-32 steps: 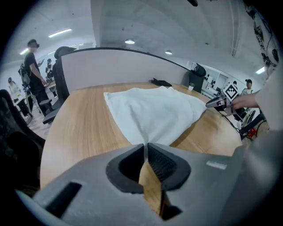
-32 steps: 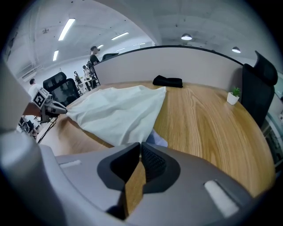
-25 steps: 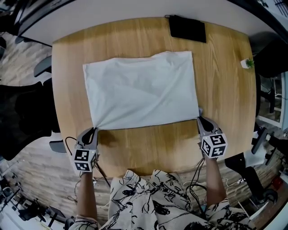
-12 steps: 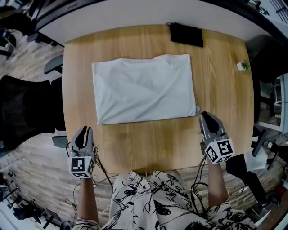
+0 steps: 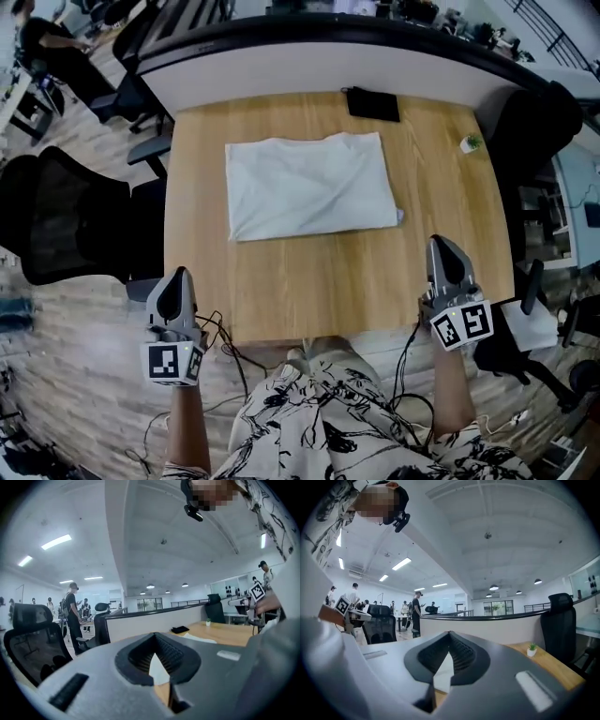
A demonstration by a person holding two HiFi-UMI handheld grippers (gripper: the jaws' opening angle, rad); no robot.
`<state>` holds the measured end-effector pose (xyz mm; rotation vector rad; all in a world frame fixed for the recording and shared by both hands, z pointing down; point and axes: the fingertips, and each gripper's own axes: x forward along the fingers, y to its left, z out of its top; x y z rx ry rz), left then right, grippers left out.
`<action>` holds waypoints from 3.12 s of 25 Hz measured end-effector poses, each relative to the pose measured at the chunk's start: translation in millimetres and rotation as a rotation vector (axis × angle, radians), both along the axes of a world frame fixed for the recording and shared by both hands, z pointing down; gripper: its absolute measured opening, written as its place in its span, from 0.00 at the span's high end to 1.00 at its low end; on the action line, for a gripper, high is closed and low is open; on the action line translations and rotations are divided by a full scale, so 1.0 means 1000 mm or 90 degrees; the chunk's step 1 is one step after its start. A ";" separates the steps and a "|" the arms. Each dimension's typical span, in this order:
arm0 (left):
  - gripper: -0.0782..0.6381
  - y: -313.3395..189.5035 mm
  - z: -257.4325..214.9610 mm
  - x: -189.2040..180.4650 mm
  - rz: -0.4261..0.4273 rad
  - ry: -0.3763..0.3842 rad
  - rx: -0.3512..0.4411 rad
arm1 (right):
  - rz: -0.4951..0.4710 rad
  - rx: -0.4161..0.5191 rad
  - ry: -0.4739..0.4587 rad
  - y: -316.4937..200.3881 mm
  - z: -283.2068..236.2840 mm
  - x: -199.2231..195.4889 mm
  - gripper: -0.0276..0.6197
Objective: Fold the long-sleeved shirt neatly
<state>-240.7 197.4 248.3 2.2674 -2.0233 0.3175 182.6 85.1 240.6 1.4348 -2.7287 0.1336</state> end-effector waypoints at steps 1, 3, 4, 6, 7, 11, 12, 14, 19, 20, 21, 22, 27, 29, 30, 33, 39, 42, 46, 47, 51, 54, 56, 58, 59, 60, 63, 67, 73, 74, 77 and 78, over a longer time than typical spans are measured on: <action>0.88 0.013 -0.012 0.000 -0.003 0.010 0.017 | 0.002 0.016 -0.003 0.014 -0.011 0.000 0.94; 0.88 0.038 -0.035 0.001 -0.002 0.018 0.049 | 0.004 0.045 0.001 0.042 -0.032 0.000 0.94; 0.88 0.051 -0.046 0.004 0.007 0.021 0.066 | 0.007 0.054 0.003 0.055 -0.041 0.001 0.94; 0.88 0.075 -0.067 0.014 0.037 0.037 0.100 | 0.015 0.062 -0.002 0.082 -0.056 0.005 0.94; 0.88 0.086 -0.075 0.017 0.045 0.045 0.111 | 0.020 0.062 -0.008 0.096 -0.063 0.008 0.94; 0.88 0.125 -0.097 0.017 0.022 0.050 0.124 | 0.043 0.060 -0.039 0.142 -0.085 0.022 0.94; 0.88 0.133 -0.101 0.015 0.010 0.052 0.126 | 0.050 0.060 -0.047 0.150 -0.089 0.026 0.94; 0.88 0.148 -0.109 0.012 -0.008 0.063 0.139 | 0.062 0.064 -0.062 0.165 -0.099 0.036 0.94; 0.88 0.175 -0.125 0.017 -0.023 0.040 0.157 | 0.077 0.090 -0.083 0.196 -0.125 0.059 0.94; 0.88 0.180 -0.129 0.020 -0.024 0.027 0.163 | 0.081 0.096 -0.083 0.202 -0.129 0.064 0.94; 0.88 0.185 -0.133 0.024 -0.023 0.019 0.169 | 0.086 0.100 -0.082 0.207 -0.133 0.070 0.94; 0.88 0.190 -0.137 0.028 -0.024 0.012 0.175 | 0.089 0.104 -0.079 0.212 -0.136 0.075 0.94; 0.89 0.213 -0.145 0.048 -0.054 -0.032 0.181 | 0.104 0.114 -0.055 0.227 -0.139 0.109 0.94; 0.89 0.219 -0.144 0.056 -0.067 -0.030 0.176 | 0.107 0.110 -0.059 0.227 -0.136 0.123 0.94; 0.89 0.221 -0.143 0.058 -0.075 -0.029 0.171 | 0.107 0.111 -0.059 0.227 -0.135 0.127 0.94; 0.89 0.227 -0.139 0.058 -0.098 -0.022 0.161 | 0.105 0.119 -0.041 0.226 -0.131 0.129 0.94; 0.89 0.234 -0.122 0.054 -0.137 -0.014 0.147 | 0.089 0.125 -0.017 0.222 -0.115 0.124 0.94; 0.89 0.234 -0.113 0.056 -0.150 -0.012 0.135 | 0.080 0.119 -0.019 0.218 -0.109 0.122 0.94; 0.89 0.230 -0.111 0.062 -0.147 -0.019 0.133 | 0.068 0.116 -0.021 0.212 -0.106 0.117 0.94; 0.89 0.230 -0.111 0.062 -0.147 -0.019 0.133 | 0.066 0.115 -0.023 0.211 -0.107 0.116 0.94; 0.89 0.228 -0.110 0.062 -0.148 -0.022 0.130 | 0.063 0.112 -0.024 0.207 -0.106 0.113 0.94; 0.89 0.224 -0.111 0.062 -0.147 -0.024 0.131 | 0.063 0.110 -0.020 0.203 -0.107 0.112 0.94; 0.89 0.222 -0.113 0.064 -0.145 -0.026 0.130 | 0.061 0.110 -0.016 0.200 -0.108 0.111 0.94; 0.89 0.222 -0.115 0.066 -0.143 -0.028 0.130 | 0.060 0.110 -0.016 0.199 -0.109 0.110 0.94; 0.88 0.223 -0.115 0.066 -0.143 -0.029 0.130 | 0.060 0.109 -0.017 0.199 -0.110 0.110 0.94; 0.88 0.223 -0.115 0.067 -0.143 -0.030 0.130 | 0.059 0.108 -0.017 0.198 -0.109 0.110 0.94; 0.89 0.222 -0.115 0.068 -0.142 -0.032 0.132 | 0.056 0.107 -0.013 0.195 -0.107 0.108 0.94; 0.89 0.222 -0.114 0.067 -0.143 -0.036 0.130 | 0.053 0.107 -0.010 0.194 -0.107 0.105 0.94; 0.89 0.218 -0.113 0.067 -0.139 -0.040 0.128 | 0.052 0.101 -0.005 0.191 -0.105 0.103 0.94; 0.89 0.218 -0.114 0.067 -0.138 -0.041 0.127 | 0.052 0.100 -0.004 0.191 -0.105 0.102 0.94; 0.88 0.218 -0.117 0.066 -0.136 -0.047 0.128 | 0.051 0.099 -0.002 0.191 -0.106 0.099 0.94; 0.89 0.218 -0.118 0.065 -0.136 -0.048 0.128 | 0.050 0.099 -0.002 0.191 -0.106 0.098 0.94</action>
